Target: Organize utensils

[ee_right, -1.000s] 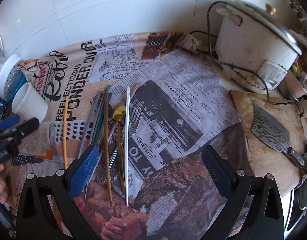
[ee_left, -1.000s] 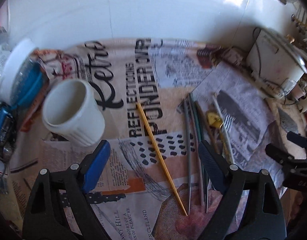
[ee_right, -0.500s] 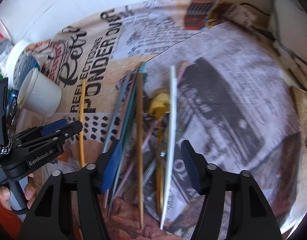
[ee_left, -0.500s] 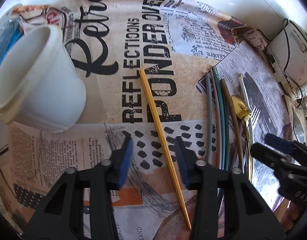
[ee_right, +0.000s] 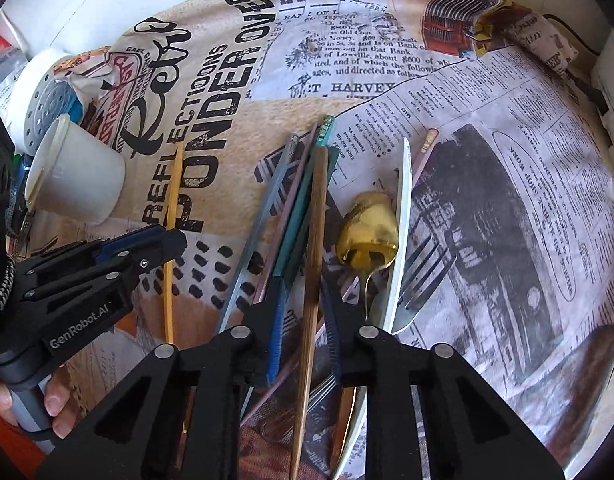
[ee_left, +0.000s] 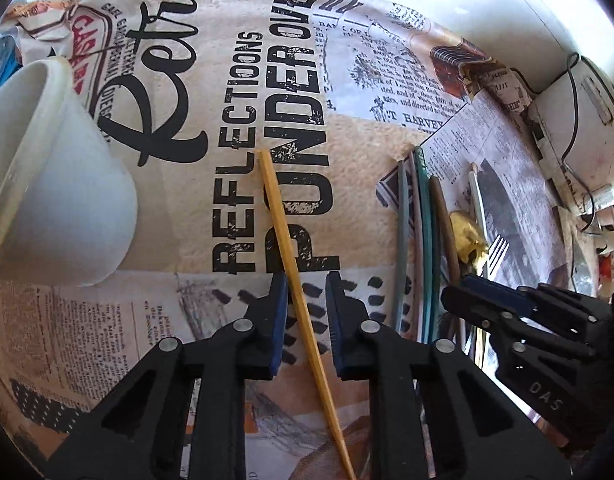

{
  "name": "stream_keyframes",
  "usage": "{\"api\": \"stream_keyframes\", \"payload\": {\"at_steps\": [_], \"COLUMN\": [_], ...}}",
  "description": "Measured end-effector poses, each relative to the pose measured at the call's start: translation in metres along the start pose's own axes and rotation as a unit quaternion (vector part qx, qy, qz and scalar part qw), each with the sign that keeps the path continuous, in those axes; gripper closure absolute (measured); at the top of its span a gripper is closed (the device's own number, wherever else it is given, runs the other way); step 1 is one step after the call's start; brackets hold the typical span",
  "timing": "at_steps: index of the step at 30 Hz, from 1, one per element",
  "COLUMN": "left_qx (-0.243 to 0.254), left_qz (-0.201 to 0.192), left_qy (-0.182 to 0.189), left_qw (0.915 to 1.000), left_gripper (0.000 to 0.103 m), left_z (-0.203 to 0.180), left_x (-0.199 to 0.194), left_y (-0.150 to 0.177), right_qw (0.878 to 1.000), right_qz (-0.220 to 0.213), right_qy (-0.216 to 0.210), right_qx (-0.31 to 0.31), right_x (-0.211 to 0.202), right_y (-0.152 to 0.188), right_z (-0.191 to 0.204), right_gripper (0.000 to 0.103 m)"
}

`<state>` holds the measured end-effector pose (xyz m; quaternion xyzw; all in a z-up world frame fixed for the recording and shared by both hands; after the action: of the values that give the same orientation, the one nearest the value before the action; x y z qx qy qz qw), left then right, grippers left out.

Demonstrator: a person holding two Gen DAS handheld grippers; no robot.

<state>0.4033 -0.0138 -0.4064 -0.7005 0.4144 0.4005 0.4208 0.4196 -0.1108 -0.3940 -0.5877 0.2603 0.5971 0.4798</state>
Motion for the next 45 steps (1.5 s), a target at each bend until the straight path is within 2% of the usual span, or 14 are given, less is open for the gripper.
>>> {"api": "stream_keyframes", "payload": {"at_steps": [5, 7, 9, 13, 19, 27, 33, 45], "left_qx": [0.001, 0.005, 0.007, 0.009, 0.038, 0.076, 0.095, 0.102], "left_qz": [0.015, 0.023, 0.031, 0.056, 0.071, 0.023, -0.016, -0.082], "left_qy": [0.006, 0.004, 0.009, 0.032, 0.034, 0.022, 0.032, 0.038], "left_qw": [0.9999, 0.9997, 0.9994, 0.9979, 0.9962, 0.9966, 0.9948, 0.9907], "left_gripper": [0.087, 0.095, 0.098, 0.099, 0.100, 0.100, 0.100, 0.102], "left_z": [0.000, 0.000, 0.001, 0.000, -0.010, -0.020, -0.027, -0.025], "left_x": [0.002, 0.003, 0.004, 0.006, 0.004, -0.031, -0.065, -0.123], "left_y": [-0.004, -0.005, -0.006, -0.006, 0.001, 0.011, 0.018, 0.036], "right_qw": [1.000, 1.000, 1.000, 1.000, 1.000, 0.998, 0.995, 0.987], "right_qz": [0.009, 0.011, 0.009, 0.009, -0.011, -0.060, -0.093, -0.158], "right_qy": [-0.002, -0.001, -0.002, -0.001, 0.003, 0.008, 0.016, 0.020], "right_qx": [-0.001, 0.002, 0.003, 0.007, 0.020, 0.032, 0.044, 0.037], "right_x": [0.007, 0.008, 0.007, 0.008, -0.007, -0.050, -0.078, -0.126], "right_y": [-0.004, -0.006, -0.006, -0.006, -0.005, 0.006, 0.014, 0.025], "right_z": [0.001, 0.000, -0.001, -0.002, -0.008, -0.013, -0.005, 0.022], "right_gripper": [0.092, 0.095, 0.096, 0.096, 0.096, 0.096, 0.096, 0.096]}}
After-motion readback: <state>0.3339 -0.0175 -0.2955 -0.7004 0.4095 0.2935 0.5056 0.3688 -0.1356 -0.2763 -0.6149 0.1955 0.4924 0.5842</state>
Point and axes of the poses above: each gripper's, at about its wrist camera, not at the fingertips, and x roughly the way its jaws point, z to its left, y to its underside, the point moved 8 cm from there along x, roughly the way its jaws point, and after that the axes turned 5 degrees about y, right-handed, at the moved point
